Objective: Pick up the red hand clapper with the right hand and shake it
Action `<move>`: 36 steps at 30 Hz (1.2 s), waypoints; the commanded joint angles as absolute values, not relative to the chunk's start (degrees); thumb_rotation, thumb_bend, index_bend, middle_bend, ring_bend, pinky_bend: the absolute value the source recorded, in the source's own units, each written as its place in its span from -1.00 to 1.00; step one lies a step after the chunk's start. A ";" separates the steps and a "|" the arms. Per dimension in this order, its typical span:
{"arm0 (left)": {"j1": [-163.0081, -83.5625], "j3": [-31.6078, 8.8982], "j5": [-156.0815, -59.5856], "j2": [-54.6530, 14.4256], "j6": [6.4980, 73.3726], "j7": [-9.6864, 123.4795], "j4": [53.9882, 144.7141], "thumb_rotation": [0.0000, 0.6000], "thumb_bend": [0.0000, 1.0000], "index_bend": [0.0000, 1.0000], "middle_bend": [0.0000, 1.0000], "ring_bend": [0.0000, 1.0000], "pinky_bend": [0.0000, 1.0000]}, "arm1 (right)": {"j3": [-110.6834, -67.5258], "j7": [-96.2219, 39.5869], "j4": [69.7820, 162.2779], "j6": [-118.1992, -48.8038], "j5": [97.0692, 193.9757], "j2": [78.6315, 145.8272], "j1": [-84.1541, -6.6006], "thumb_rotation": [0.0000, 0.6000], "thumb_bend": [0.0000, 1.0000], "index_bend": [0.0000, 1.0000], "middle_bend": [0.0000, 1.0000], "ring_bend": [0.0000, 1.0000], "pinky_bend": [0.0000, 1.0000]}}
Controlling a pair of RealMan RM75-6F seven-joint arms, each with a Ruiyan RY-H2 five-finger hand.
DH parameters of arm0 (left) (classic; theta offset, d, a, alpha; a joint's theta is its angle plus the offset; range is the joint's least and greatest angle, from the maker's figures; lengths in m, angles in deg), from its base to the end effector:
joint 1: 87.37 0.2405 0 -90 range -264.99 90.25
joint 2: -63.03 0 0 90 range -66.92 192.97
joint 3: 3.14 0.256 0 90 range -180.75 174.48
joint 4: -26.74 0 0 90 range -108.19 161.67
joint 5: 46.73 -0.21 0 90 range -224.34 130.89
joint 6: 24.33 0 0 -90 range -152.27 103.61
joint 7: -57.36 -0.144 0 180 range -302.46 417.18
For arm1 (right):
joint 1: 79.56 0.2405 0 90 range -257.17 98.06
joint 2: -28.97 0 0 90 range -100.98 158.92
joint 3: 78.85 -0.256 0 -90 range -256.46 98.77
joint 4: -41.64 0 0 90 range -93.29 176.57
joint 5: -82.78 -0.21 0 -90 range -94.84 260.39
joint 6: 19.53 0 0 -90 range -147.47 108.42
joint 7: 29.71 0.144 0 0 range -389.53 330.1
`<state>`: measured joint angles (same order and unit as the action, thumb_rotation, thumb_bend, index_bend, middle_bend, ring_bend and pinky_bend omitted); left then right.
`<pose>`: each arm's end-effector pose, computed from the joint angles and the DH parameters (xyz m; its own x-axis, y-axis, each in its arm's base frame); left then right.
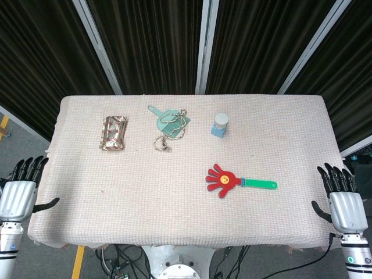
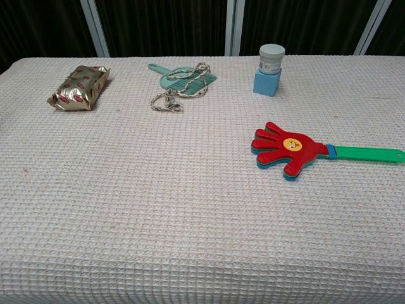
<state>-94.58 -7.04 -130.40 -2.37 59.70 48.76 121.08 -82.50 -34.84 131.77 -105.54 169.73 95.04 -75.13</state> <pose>-0.2989 0.1964 0.1508 0.4744 -0.0086 0.8803 0.8802 -0.0122 -0.4745 -0.3128 -0.1819 0.1549 0.4797 0.0266 0.8770 -0.8770 -0.0156 0.4802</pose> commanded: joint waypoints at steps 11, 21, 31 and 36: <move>-94.46 -7.46 -129.94 -2.56 60.33 48.64 121.12 0.75 -0.93 -0.92 -0.92 -1.00 -0.92 | -82.18 -34.38 131.01 -103.50 168.74 94.69 -74.75 1.00 -0.69 -1.00 -1.00 -1.00 -1.00; -94.50 -7.20 -129.94 -3.59 60.05 49.06 119.59 0.76 -0.93 -0.92 -0.92 -1.00 -0.92 | -82.39 -35.03 130.49 -98.15 168.18 93.93 -71.73 1.00 -0.69 -1.00 -1.00 -1.00 -1.00; -94.77 -6.94 -128.99 -4.04 58.42 50.74 117.51 0.79 -0.93 -0.92 -0.92 -1.00 -0.92 | -84.54 -34.88 128.06 -84.59 164.87 96.51 -62.66 1.00 -0.69 -0.97 -1.00 -1.00 -1.00; -94.89 -6.78 -128.16 -3.54 57.31 50.73 117.85 0.76 -0.93 -0.92 -0.92 -1.00 -0.92 | -84.79 -41.34 129.25 -79.56 161.93 99.27 -59.19 1.00 -0.69 -0.96 -1.00 -1.00 -1.00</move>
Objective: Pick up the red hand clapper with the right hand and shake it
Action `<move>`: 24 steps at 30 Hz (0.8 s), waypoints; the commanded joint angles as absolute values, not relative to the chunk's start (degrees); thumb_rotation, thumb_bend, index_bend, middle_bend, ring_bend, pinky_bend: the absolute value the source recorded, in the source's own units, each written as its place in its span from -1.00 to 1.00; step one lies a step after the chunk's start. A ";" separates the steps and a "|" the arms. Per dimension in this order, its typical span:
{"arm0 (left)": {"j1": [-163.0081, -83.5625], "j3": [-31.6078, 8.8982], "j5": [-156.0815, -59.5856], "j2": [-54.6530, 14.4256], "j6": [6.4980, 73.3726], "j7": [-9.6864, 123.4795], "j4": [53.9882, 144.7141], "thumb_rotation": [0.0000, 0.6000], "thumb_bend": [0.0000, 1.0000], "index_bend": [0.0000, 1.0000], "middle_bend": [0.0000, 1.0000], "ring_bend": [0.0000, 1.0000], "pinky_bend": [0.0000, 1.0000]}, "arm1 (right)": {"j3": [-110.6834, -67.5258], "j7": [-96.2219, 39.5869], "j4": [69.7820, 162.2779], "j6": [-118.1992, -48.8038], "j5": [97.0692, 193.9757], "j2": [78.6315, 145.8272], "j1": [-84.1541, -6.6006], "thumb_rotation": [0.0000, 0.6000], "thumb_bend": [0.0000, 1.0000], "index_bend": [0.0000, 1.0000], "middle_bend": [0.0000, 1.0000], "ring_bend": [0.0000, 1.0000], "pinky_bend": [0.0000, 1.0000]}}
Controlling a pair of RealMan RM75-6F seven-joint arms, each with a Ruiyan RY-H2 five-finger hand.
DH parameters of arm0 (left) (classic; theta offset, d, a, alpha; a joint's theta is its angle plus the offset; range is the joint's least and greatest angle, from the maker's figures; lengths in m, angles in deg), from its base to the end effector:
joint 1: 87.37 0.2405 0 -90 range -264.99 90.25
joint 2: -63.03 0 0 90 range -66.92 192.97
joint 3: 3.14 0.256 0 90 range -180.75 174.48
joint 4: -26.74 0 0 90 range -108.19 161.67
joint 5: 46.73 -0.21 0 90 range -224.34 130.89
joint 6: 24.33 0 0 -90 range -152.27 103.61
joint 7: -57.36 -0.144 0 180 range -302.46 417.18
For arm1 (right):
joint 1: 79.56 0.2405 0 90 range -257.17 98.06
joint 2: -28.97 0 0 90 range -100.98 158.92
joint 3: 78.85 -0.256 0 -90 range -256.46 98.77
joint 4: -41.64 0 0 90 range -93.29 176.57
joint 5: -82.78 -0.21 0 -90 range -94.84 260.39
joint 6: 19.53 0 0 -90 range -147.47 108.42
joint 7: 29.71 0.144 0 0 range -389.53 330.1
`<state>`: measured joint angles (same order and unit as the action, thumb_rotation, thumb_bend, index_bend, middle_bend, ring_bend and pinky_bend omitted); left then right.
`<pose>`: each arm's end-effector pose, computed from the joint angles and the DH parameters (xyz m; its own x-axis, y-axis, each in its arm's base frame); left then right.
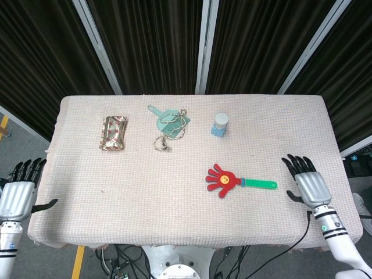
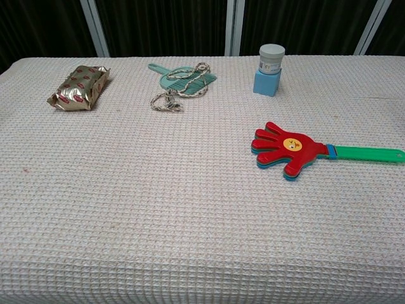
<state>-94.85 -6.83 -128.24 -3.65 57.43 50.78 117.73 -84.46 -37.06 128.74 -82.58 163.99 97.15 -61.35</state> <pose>-0.3153 0.1983 0.1453 0.4705 0.0331 0.8818 0.8817 0.0218 -0.4712 -0.2994 -0.2596 0.1065 0.5329 -0.2200 0.8171 -0.8459 -0.1627 0.5079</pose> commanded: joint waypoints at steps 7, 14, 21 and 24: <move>-95.04 -6.51 -127.85 -3.47 56.52 50.50 117.80 0.77 -0.93 -0.92 -0.92 -1.00 -0.92 | -84.67 -49.49 127.40 -76.79 158.12 104.98 -56.28 1.00 -0.69 -0.89 -1.00 -1.00 -1.00; -95.30 -6.13 -128.03 -3.23 55.74 50.67 117.40 0.77 -0.92 -0.92 -0.92 -1.00 -0.92 | -84.47 -52.88 125.60 -76.19 155.37 109.20 -54.94 1.00 -0.69 -0.71 -1.00 -1.00 -1.00; -95.55 -5.50 -128.02 -2.96 54.46 50.78 117.05 0.76 -0.88 -0.92 -0.92 -1.00 -0.92 | -85.28 -52.02 125.81 -75.17 154.64 110.01 -53.01 1.00 -0.69 -0.45 -1.00 -1.00 -1.00; -95.54 -5.32 -127.91 -2.94 54.11 51.39 116.74 0.77 -0.88 -0.92 -0.92 -1.00 -0.92 | -85.32 -51.90 126.38 -74.60 154.20 109.97 -52.36 1.00 -0.69 -0.40 -1.00 -1.00 -1.00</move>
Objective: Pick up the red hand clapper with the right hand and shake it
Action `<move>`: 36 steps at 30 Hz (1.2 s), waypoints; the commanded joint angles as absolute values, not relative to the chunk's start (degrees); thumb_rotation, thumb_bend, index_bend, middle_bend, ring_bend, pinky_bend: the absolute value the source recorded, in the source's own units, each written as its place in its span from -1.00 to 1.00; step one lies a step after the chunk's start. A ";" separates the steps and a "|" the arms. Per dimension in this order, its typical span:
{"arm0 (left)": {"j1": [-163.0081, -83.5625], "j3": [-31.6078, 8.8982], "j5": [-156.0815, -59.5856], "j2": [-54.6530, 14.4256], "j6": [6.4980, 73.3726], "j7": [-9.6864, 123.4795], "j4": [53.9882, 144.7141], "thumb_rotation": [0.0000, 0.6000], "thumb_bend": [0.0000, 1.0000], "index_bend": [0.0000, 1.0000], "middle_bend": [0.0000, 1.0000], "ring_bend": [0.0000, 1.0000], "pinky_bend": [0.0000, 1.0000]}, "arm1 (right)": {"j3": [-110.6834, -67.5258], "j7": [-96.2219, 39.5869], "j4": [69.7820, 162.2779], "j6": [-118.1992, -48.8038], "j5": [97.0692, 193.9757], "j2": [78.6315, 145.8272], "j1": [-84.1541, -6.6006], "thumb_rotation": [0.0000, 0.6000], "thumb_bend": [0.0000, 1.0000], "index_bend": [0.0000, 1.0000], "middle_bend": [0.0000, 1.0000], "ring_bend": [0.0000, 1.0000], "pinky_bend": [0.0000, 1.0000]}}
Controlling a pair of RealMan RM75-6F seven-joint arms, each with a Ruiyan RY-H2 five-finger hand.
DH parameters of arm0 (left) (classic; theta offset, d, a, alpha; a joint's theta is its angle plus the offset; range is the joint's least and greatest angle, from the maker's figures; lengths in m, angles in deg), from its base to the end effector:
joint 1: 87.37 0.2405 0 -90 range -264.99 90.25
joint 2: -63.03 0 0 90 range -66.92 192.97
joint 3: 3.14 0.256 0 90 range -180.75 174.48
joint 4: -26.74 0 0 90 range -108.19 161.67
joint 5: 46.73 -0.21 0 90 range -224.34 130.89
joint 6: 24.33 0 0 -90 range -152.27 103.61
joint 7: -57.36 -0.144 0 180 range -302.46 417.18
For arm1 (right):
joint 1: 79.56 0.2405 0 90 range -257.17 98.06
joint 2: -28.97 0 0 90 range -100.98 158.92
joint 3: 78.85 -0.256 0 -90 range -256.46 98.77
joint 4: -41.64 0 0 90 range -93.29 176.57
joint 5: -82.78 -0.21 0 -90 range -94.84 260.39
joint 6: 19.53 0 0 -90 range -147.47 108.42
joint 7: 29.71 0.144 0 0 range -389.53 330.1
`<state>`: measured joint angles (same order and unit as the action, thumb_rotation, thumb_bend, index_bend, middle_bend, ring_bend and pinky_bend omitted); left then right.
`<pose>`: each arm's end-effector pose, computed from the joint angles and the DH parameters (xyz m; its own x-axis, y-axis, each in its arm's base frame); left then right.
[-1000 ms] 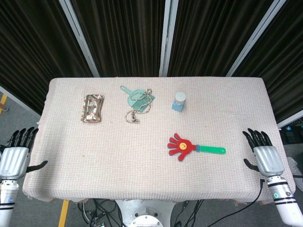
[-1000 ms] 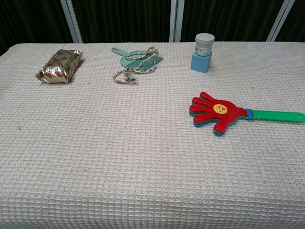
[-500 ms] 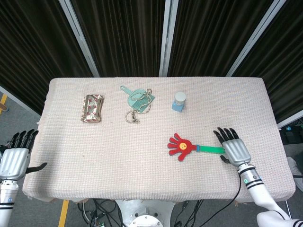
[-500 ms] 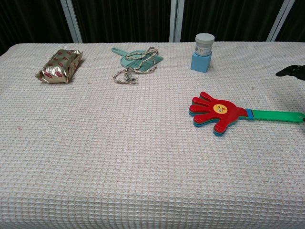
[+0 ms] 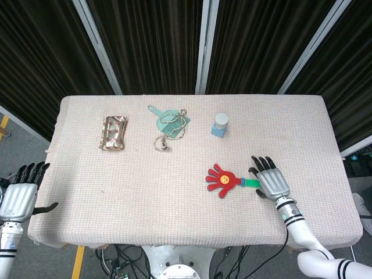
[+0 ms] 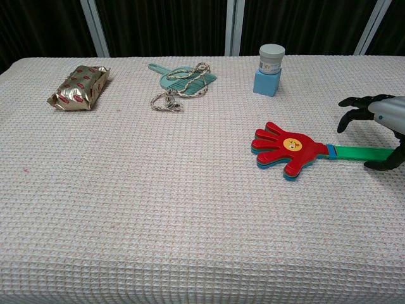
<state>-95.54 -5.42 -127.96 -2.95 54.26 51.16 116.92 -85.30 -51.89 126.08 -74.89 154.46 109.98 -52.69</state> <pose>-0.3229 0.1968 0.1405 0.4869 0.1038 0.8673 0.8714 0.0107 -0.4905 -0.2560 -0.2911 0.0216 0.5865 -0.2985 0.7529 -0.8089 -0.2621 0.5262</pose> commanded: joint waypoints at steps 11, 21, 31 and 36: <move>-95.79 -4.78 -128.09 -3.49 52.91 53.12 114.92 0.76 -0.85 -0.92 -0.92 -1.00 -0.92 | -85.28 -54.61 127.46 -73.42 150.13 110.65 -50.55 1.00 -0.63 -0.32 -1.00 -1.00 -1.00; -96.32 -4.38 -128.84 -3.86 51.87 55.49 113.19 0.58 -0.76 -0.92 -0.92 -1.00 -0.92 | -84.60 -56.23 127.79 -72.89 147.50 110.59 -49.43 1.00 -0.45 -0.24 -1.00 -1.00 -1.00; -96.18 -3.90 -129.94 -3.73 52.40 56.47 113.11 0.52 -0.74 -0.92 -0.92 -1.00 -0.92 | -84.36 -55.66 128.40 -73.85 146.59 109.95 -49.17 1.00 -0.43 -0.24 -0.97 -1.00 -1.00; -96.28 -3.97 -129.79 -3.64 52.27 56.35 113.30 0.53 -0.74 -0.92 -0.92 -1.00 -0.92 | -83.89 -55.66 128.27 -74.44 146.52 109.99 -49.22 1.00 -0.43 -0.17 -0.95 -1.00 -1.00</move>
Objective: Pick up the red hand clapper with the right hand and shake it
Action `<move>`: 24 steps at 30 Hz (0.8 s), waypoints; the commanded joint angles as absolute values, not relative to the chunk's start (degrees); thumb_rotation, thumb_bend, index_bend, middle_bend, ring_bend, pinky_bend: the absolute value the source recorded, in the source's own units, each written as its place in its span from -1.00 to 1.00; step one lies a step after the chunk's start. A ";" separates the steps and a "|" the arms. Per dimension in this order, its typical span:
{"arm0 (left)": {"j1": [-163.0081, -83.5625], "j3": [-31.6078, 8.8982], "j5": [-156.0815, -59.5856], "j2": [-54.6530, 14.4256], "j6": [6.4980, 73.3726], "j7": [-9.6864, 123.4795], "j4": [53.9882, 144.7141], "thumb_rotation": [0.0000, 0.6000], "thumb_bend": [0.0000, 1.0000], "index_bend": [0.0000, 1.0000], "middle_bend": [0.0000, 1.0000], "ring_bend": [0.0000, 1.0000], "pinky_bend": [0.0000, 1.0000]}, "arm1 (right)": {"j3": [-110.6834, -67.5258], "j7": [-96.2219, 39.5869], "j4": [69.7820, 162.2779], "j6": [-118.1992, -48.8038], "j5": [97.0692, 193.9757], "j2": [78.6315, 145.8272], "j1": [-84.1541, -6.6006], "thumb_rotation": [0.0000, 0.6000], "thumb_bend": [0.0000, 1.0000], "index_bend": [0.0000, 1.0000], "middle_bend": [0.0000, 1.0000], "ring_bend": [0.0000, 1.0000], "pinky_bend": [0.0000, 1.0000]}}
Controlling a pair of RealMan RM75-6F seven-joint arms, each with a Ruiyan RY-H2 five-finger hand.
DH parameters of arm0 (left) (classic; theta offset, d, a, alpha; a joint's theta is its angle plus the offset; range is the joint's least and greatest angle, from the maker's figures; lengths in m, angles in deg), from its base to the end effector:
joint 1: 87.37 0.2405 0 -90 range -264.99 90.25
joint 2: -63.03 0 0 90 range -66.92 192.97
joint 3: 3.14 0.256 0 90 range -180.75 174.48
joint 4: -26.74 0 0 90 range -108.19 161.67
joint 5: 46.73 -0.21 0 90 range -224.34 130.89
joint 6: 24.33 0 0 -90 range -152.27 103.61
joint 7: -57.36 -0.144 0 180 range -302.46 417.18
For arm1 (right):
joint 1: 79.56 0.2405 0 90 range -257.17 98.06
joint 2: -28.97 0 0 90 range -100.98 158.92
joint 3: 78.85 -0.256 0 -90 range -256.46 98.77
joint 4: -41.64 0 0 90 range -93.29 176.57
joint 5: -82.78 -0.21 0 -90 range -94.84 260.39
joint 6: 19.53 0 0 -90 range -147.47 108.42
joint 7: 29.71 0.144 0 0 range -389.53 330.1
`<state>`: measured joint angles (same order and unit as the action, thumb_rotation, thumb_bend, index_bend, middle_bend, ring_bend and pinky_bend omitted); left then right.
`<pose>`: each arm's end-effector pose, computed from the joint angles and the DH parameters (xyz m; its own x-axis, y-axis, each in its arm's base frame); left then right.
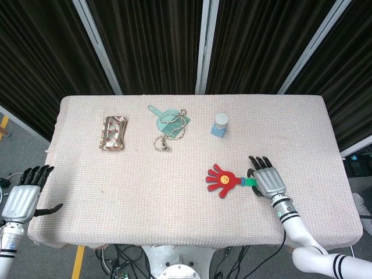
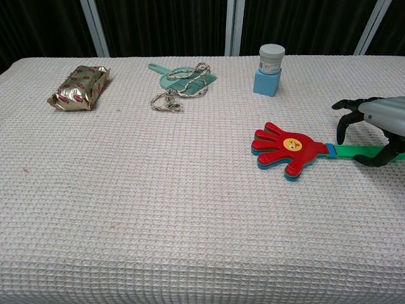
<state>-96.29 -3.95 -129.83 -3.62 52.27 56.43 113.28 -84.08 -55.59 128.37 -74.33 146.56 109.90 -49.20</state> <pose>-0.3326 0.1964 0.1342 0.4581 0.1490 0.8763 0.8874 -0.0204 -0.4605 -0.2480 -0.2977 0.0164 0.5781 -0.3443 0.7398 -0.8159 -0.2365 0.5275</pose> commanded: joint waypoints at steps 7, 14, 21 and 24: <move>-96.12 -3.97 -129.43 -3.71 52.32 56.45 113.34 0.53 -0.74 -0.92 -0.92 -1.00 -0.92 | -83.57 -56.30 128.18 -74.65 146.04 110.33 -48.84 1.00 -0.43 -0.16 -0.95 -1.00 -1.00; -96.06 -3.89 -129.37 -3.74 52.23 56.89 113.22 0.53 -0.74 -0.92 -0.92 -1.00 -0.92 | -83.35 -56.97 128.29 -74.99 145.68 110.53 -48.47 1.00 -0.42 -0.16 -0.95 -1.00 -1.00; -95.99 -3.85 -129.36 -3.86 52.24 57.39 112.92 0.53 -0.74 -0.92 -0.92 -1.00 -0.92 | -83.10 -57.71 128.08 -75.08 144.96 110.91 -48.17 1.00 -0.41 -0.16 -0.93 -1.00 -1.00; -95.94 -3.85 -129.51 -3.93 52.42 57.73 112.80 0.53 -0.74 -0.92 -0.92 -1.00 -0.92 | -83.14 -57.87 127.96 -75.42 144.71 111.17 -48.12 1.00 -0.40 -0.11 -0.87 -1.00 -1.00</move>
